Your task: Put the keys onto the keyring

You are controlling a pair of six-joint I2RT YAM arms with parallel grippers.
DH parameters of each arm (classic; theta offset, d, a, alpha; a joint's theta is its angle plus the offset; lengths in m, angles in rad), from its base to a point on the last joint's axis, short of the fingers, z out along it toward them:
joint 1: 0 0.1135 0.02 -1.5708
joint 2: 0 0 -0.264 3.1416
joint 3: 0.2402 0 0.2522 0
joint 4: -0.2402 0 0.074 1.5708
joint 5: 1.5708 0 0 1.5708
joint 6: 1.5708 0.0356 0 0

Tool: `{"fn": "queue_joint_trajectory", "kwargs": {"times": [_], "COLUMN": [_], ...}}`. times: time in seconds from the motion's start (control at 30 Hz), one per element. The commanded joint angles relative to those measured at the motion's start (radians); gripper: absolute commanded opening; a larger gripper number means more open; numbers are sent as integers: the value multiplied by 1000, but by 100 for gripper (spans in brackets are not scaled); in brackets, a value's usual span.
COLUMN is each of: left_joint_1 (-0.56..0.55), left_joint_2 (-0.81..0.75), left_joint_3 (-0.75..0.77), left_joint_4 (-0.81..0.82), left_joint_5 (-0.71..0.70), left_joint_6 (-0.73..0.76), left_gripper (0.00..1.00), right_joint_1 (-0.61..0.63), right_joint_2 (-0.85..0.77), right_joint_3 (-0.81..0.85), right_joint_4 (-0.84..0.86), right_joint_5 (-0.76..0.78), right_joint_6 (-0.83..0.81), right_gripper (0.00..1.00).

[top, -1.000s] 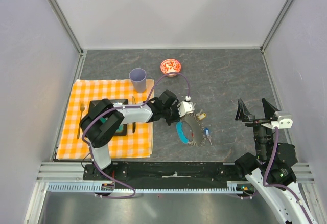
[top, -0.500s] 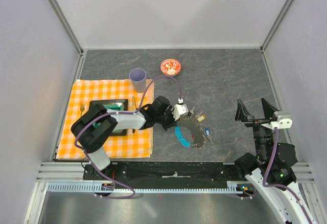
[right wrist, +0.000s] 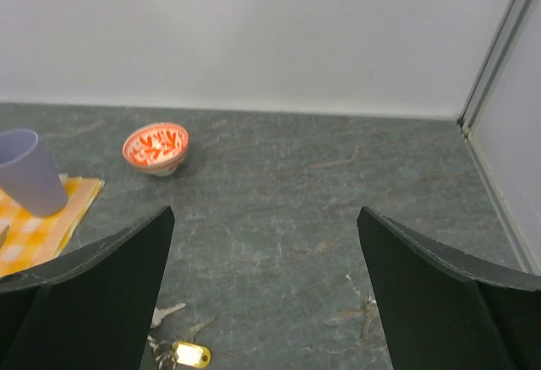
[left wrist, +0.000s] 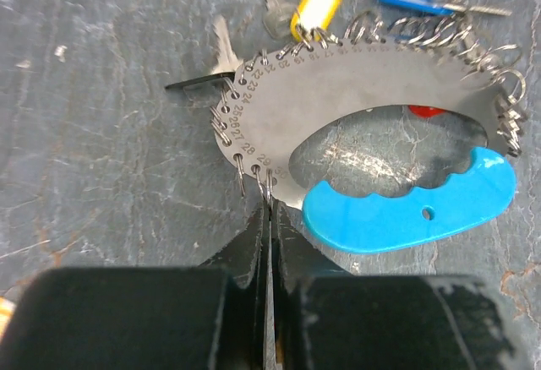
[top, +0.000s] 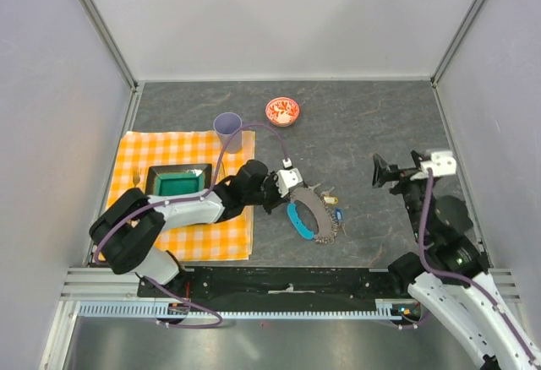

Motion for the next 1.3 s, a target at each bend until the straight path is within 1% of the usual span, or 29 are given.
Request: {"fn": "queue_joint_trajectory", "kwargs": {"times": [0.0,0.03,0.1,0.13,0.27,0.37,0.43,0.5,0.53,0.57,0.63,0.77,0.9,1.03,1.07,1.1,1.13,1.2,1.23,1.27], "left_joint_1": [8,10,12,12,10,10,12,10,10,10,7,1,2,1,1,1,2,1,1,1], "left_joint_2": [-94,-103,-114,-111,-108,-131,-163,-186,-188,-186,-191,-217,-244,-234,-202,-188,-176,-148,-146,-145], "left_joint_3": [-51,-62,-97,-106,-118,-143,-164,-175,-181,-183,-184,-201,-223,-214,-206,-195,-168,-146,-138,-140], "left_joint_4": [98,118,161,188,205,236,248,264,270,268,271,281,300,294,281,262,239,195,190,192], "left_joint_5": [-32,-32,-32,-13,12,21,26,34,29,32,32,-14,-31,-35,-38,-45,-55,-65,-69,-71], "left_joint_6": [-13,-13,-20,-23,-30,-7,4,16,18,29,49,62,66,75,81,85,90,98,101,102], "left_gripper": [2,2,2,2,2,2,2,2,2,2,2,2,2,2,2,2,2,2,2,2], "right_joint_1": [4,4,5,4,4,-24,-74,-142,-168,-192,-232,-268,-366,-438,-470,-488,-504,-554,-571,-609], "right_joint_2": [205,285,363,433,589,690,748,775,794,805,834,905,989,1092,1110,1144,1154,1163,1158,1151], "right_joint_3": [113,132,193,211,300,363,385,406,409,415,419,416,420,391,383,377,360,330,286,267], "right_joint_4": [-114,-137,-214,-258,-346,-401,-429,-441,-446,-452,-466,-484,-477,-406,-394,-378,-336,-276,-201,-173], "right_joint_5": [-18,-15,-5,-1,25,-5,-51,-93,-141,-146,-121,30,-7,-48,-54,-95,-111,-133,-187,-215], "right_joint_6": [98,110,140,149,210,249,255,256,255,259,279,318,338,296,295,290,279,270,266,272], "right_gripper": [98,98,98,98,98,98,98,98,98,98,98,98,98,98,95,91,85,78,71,69]}}
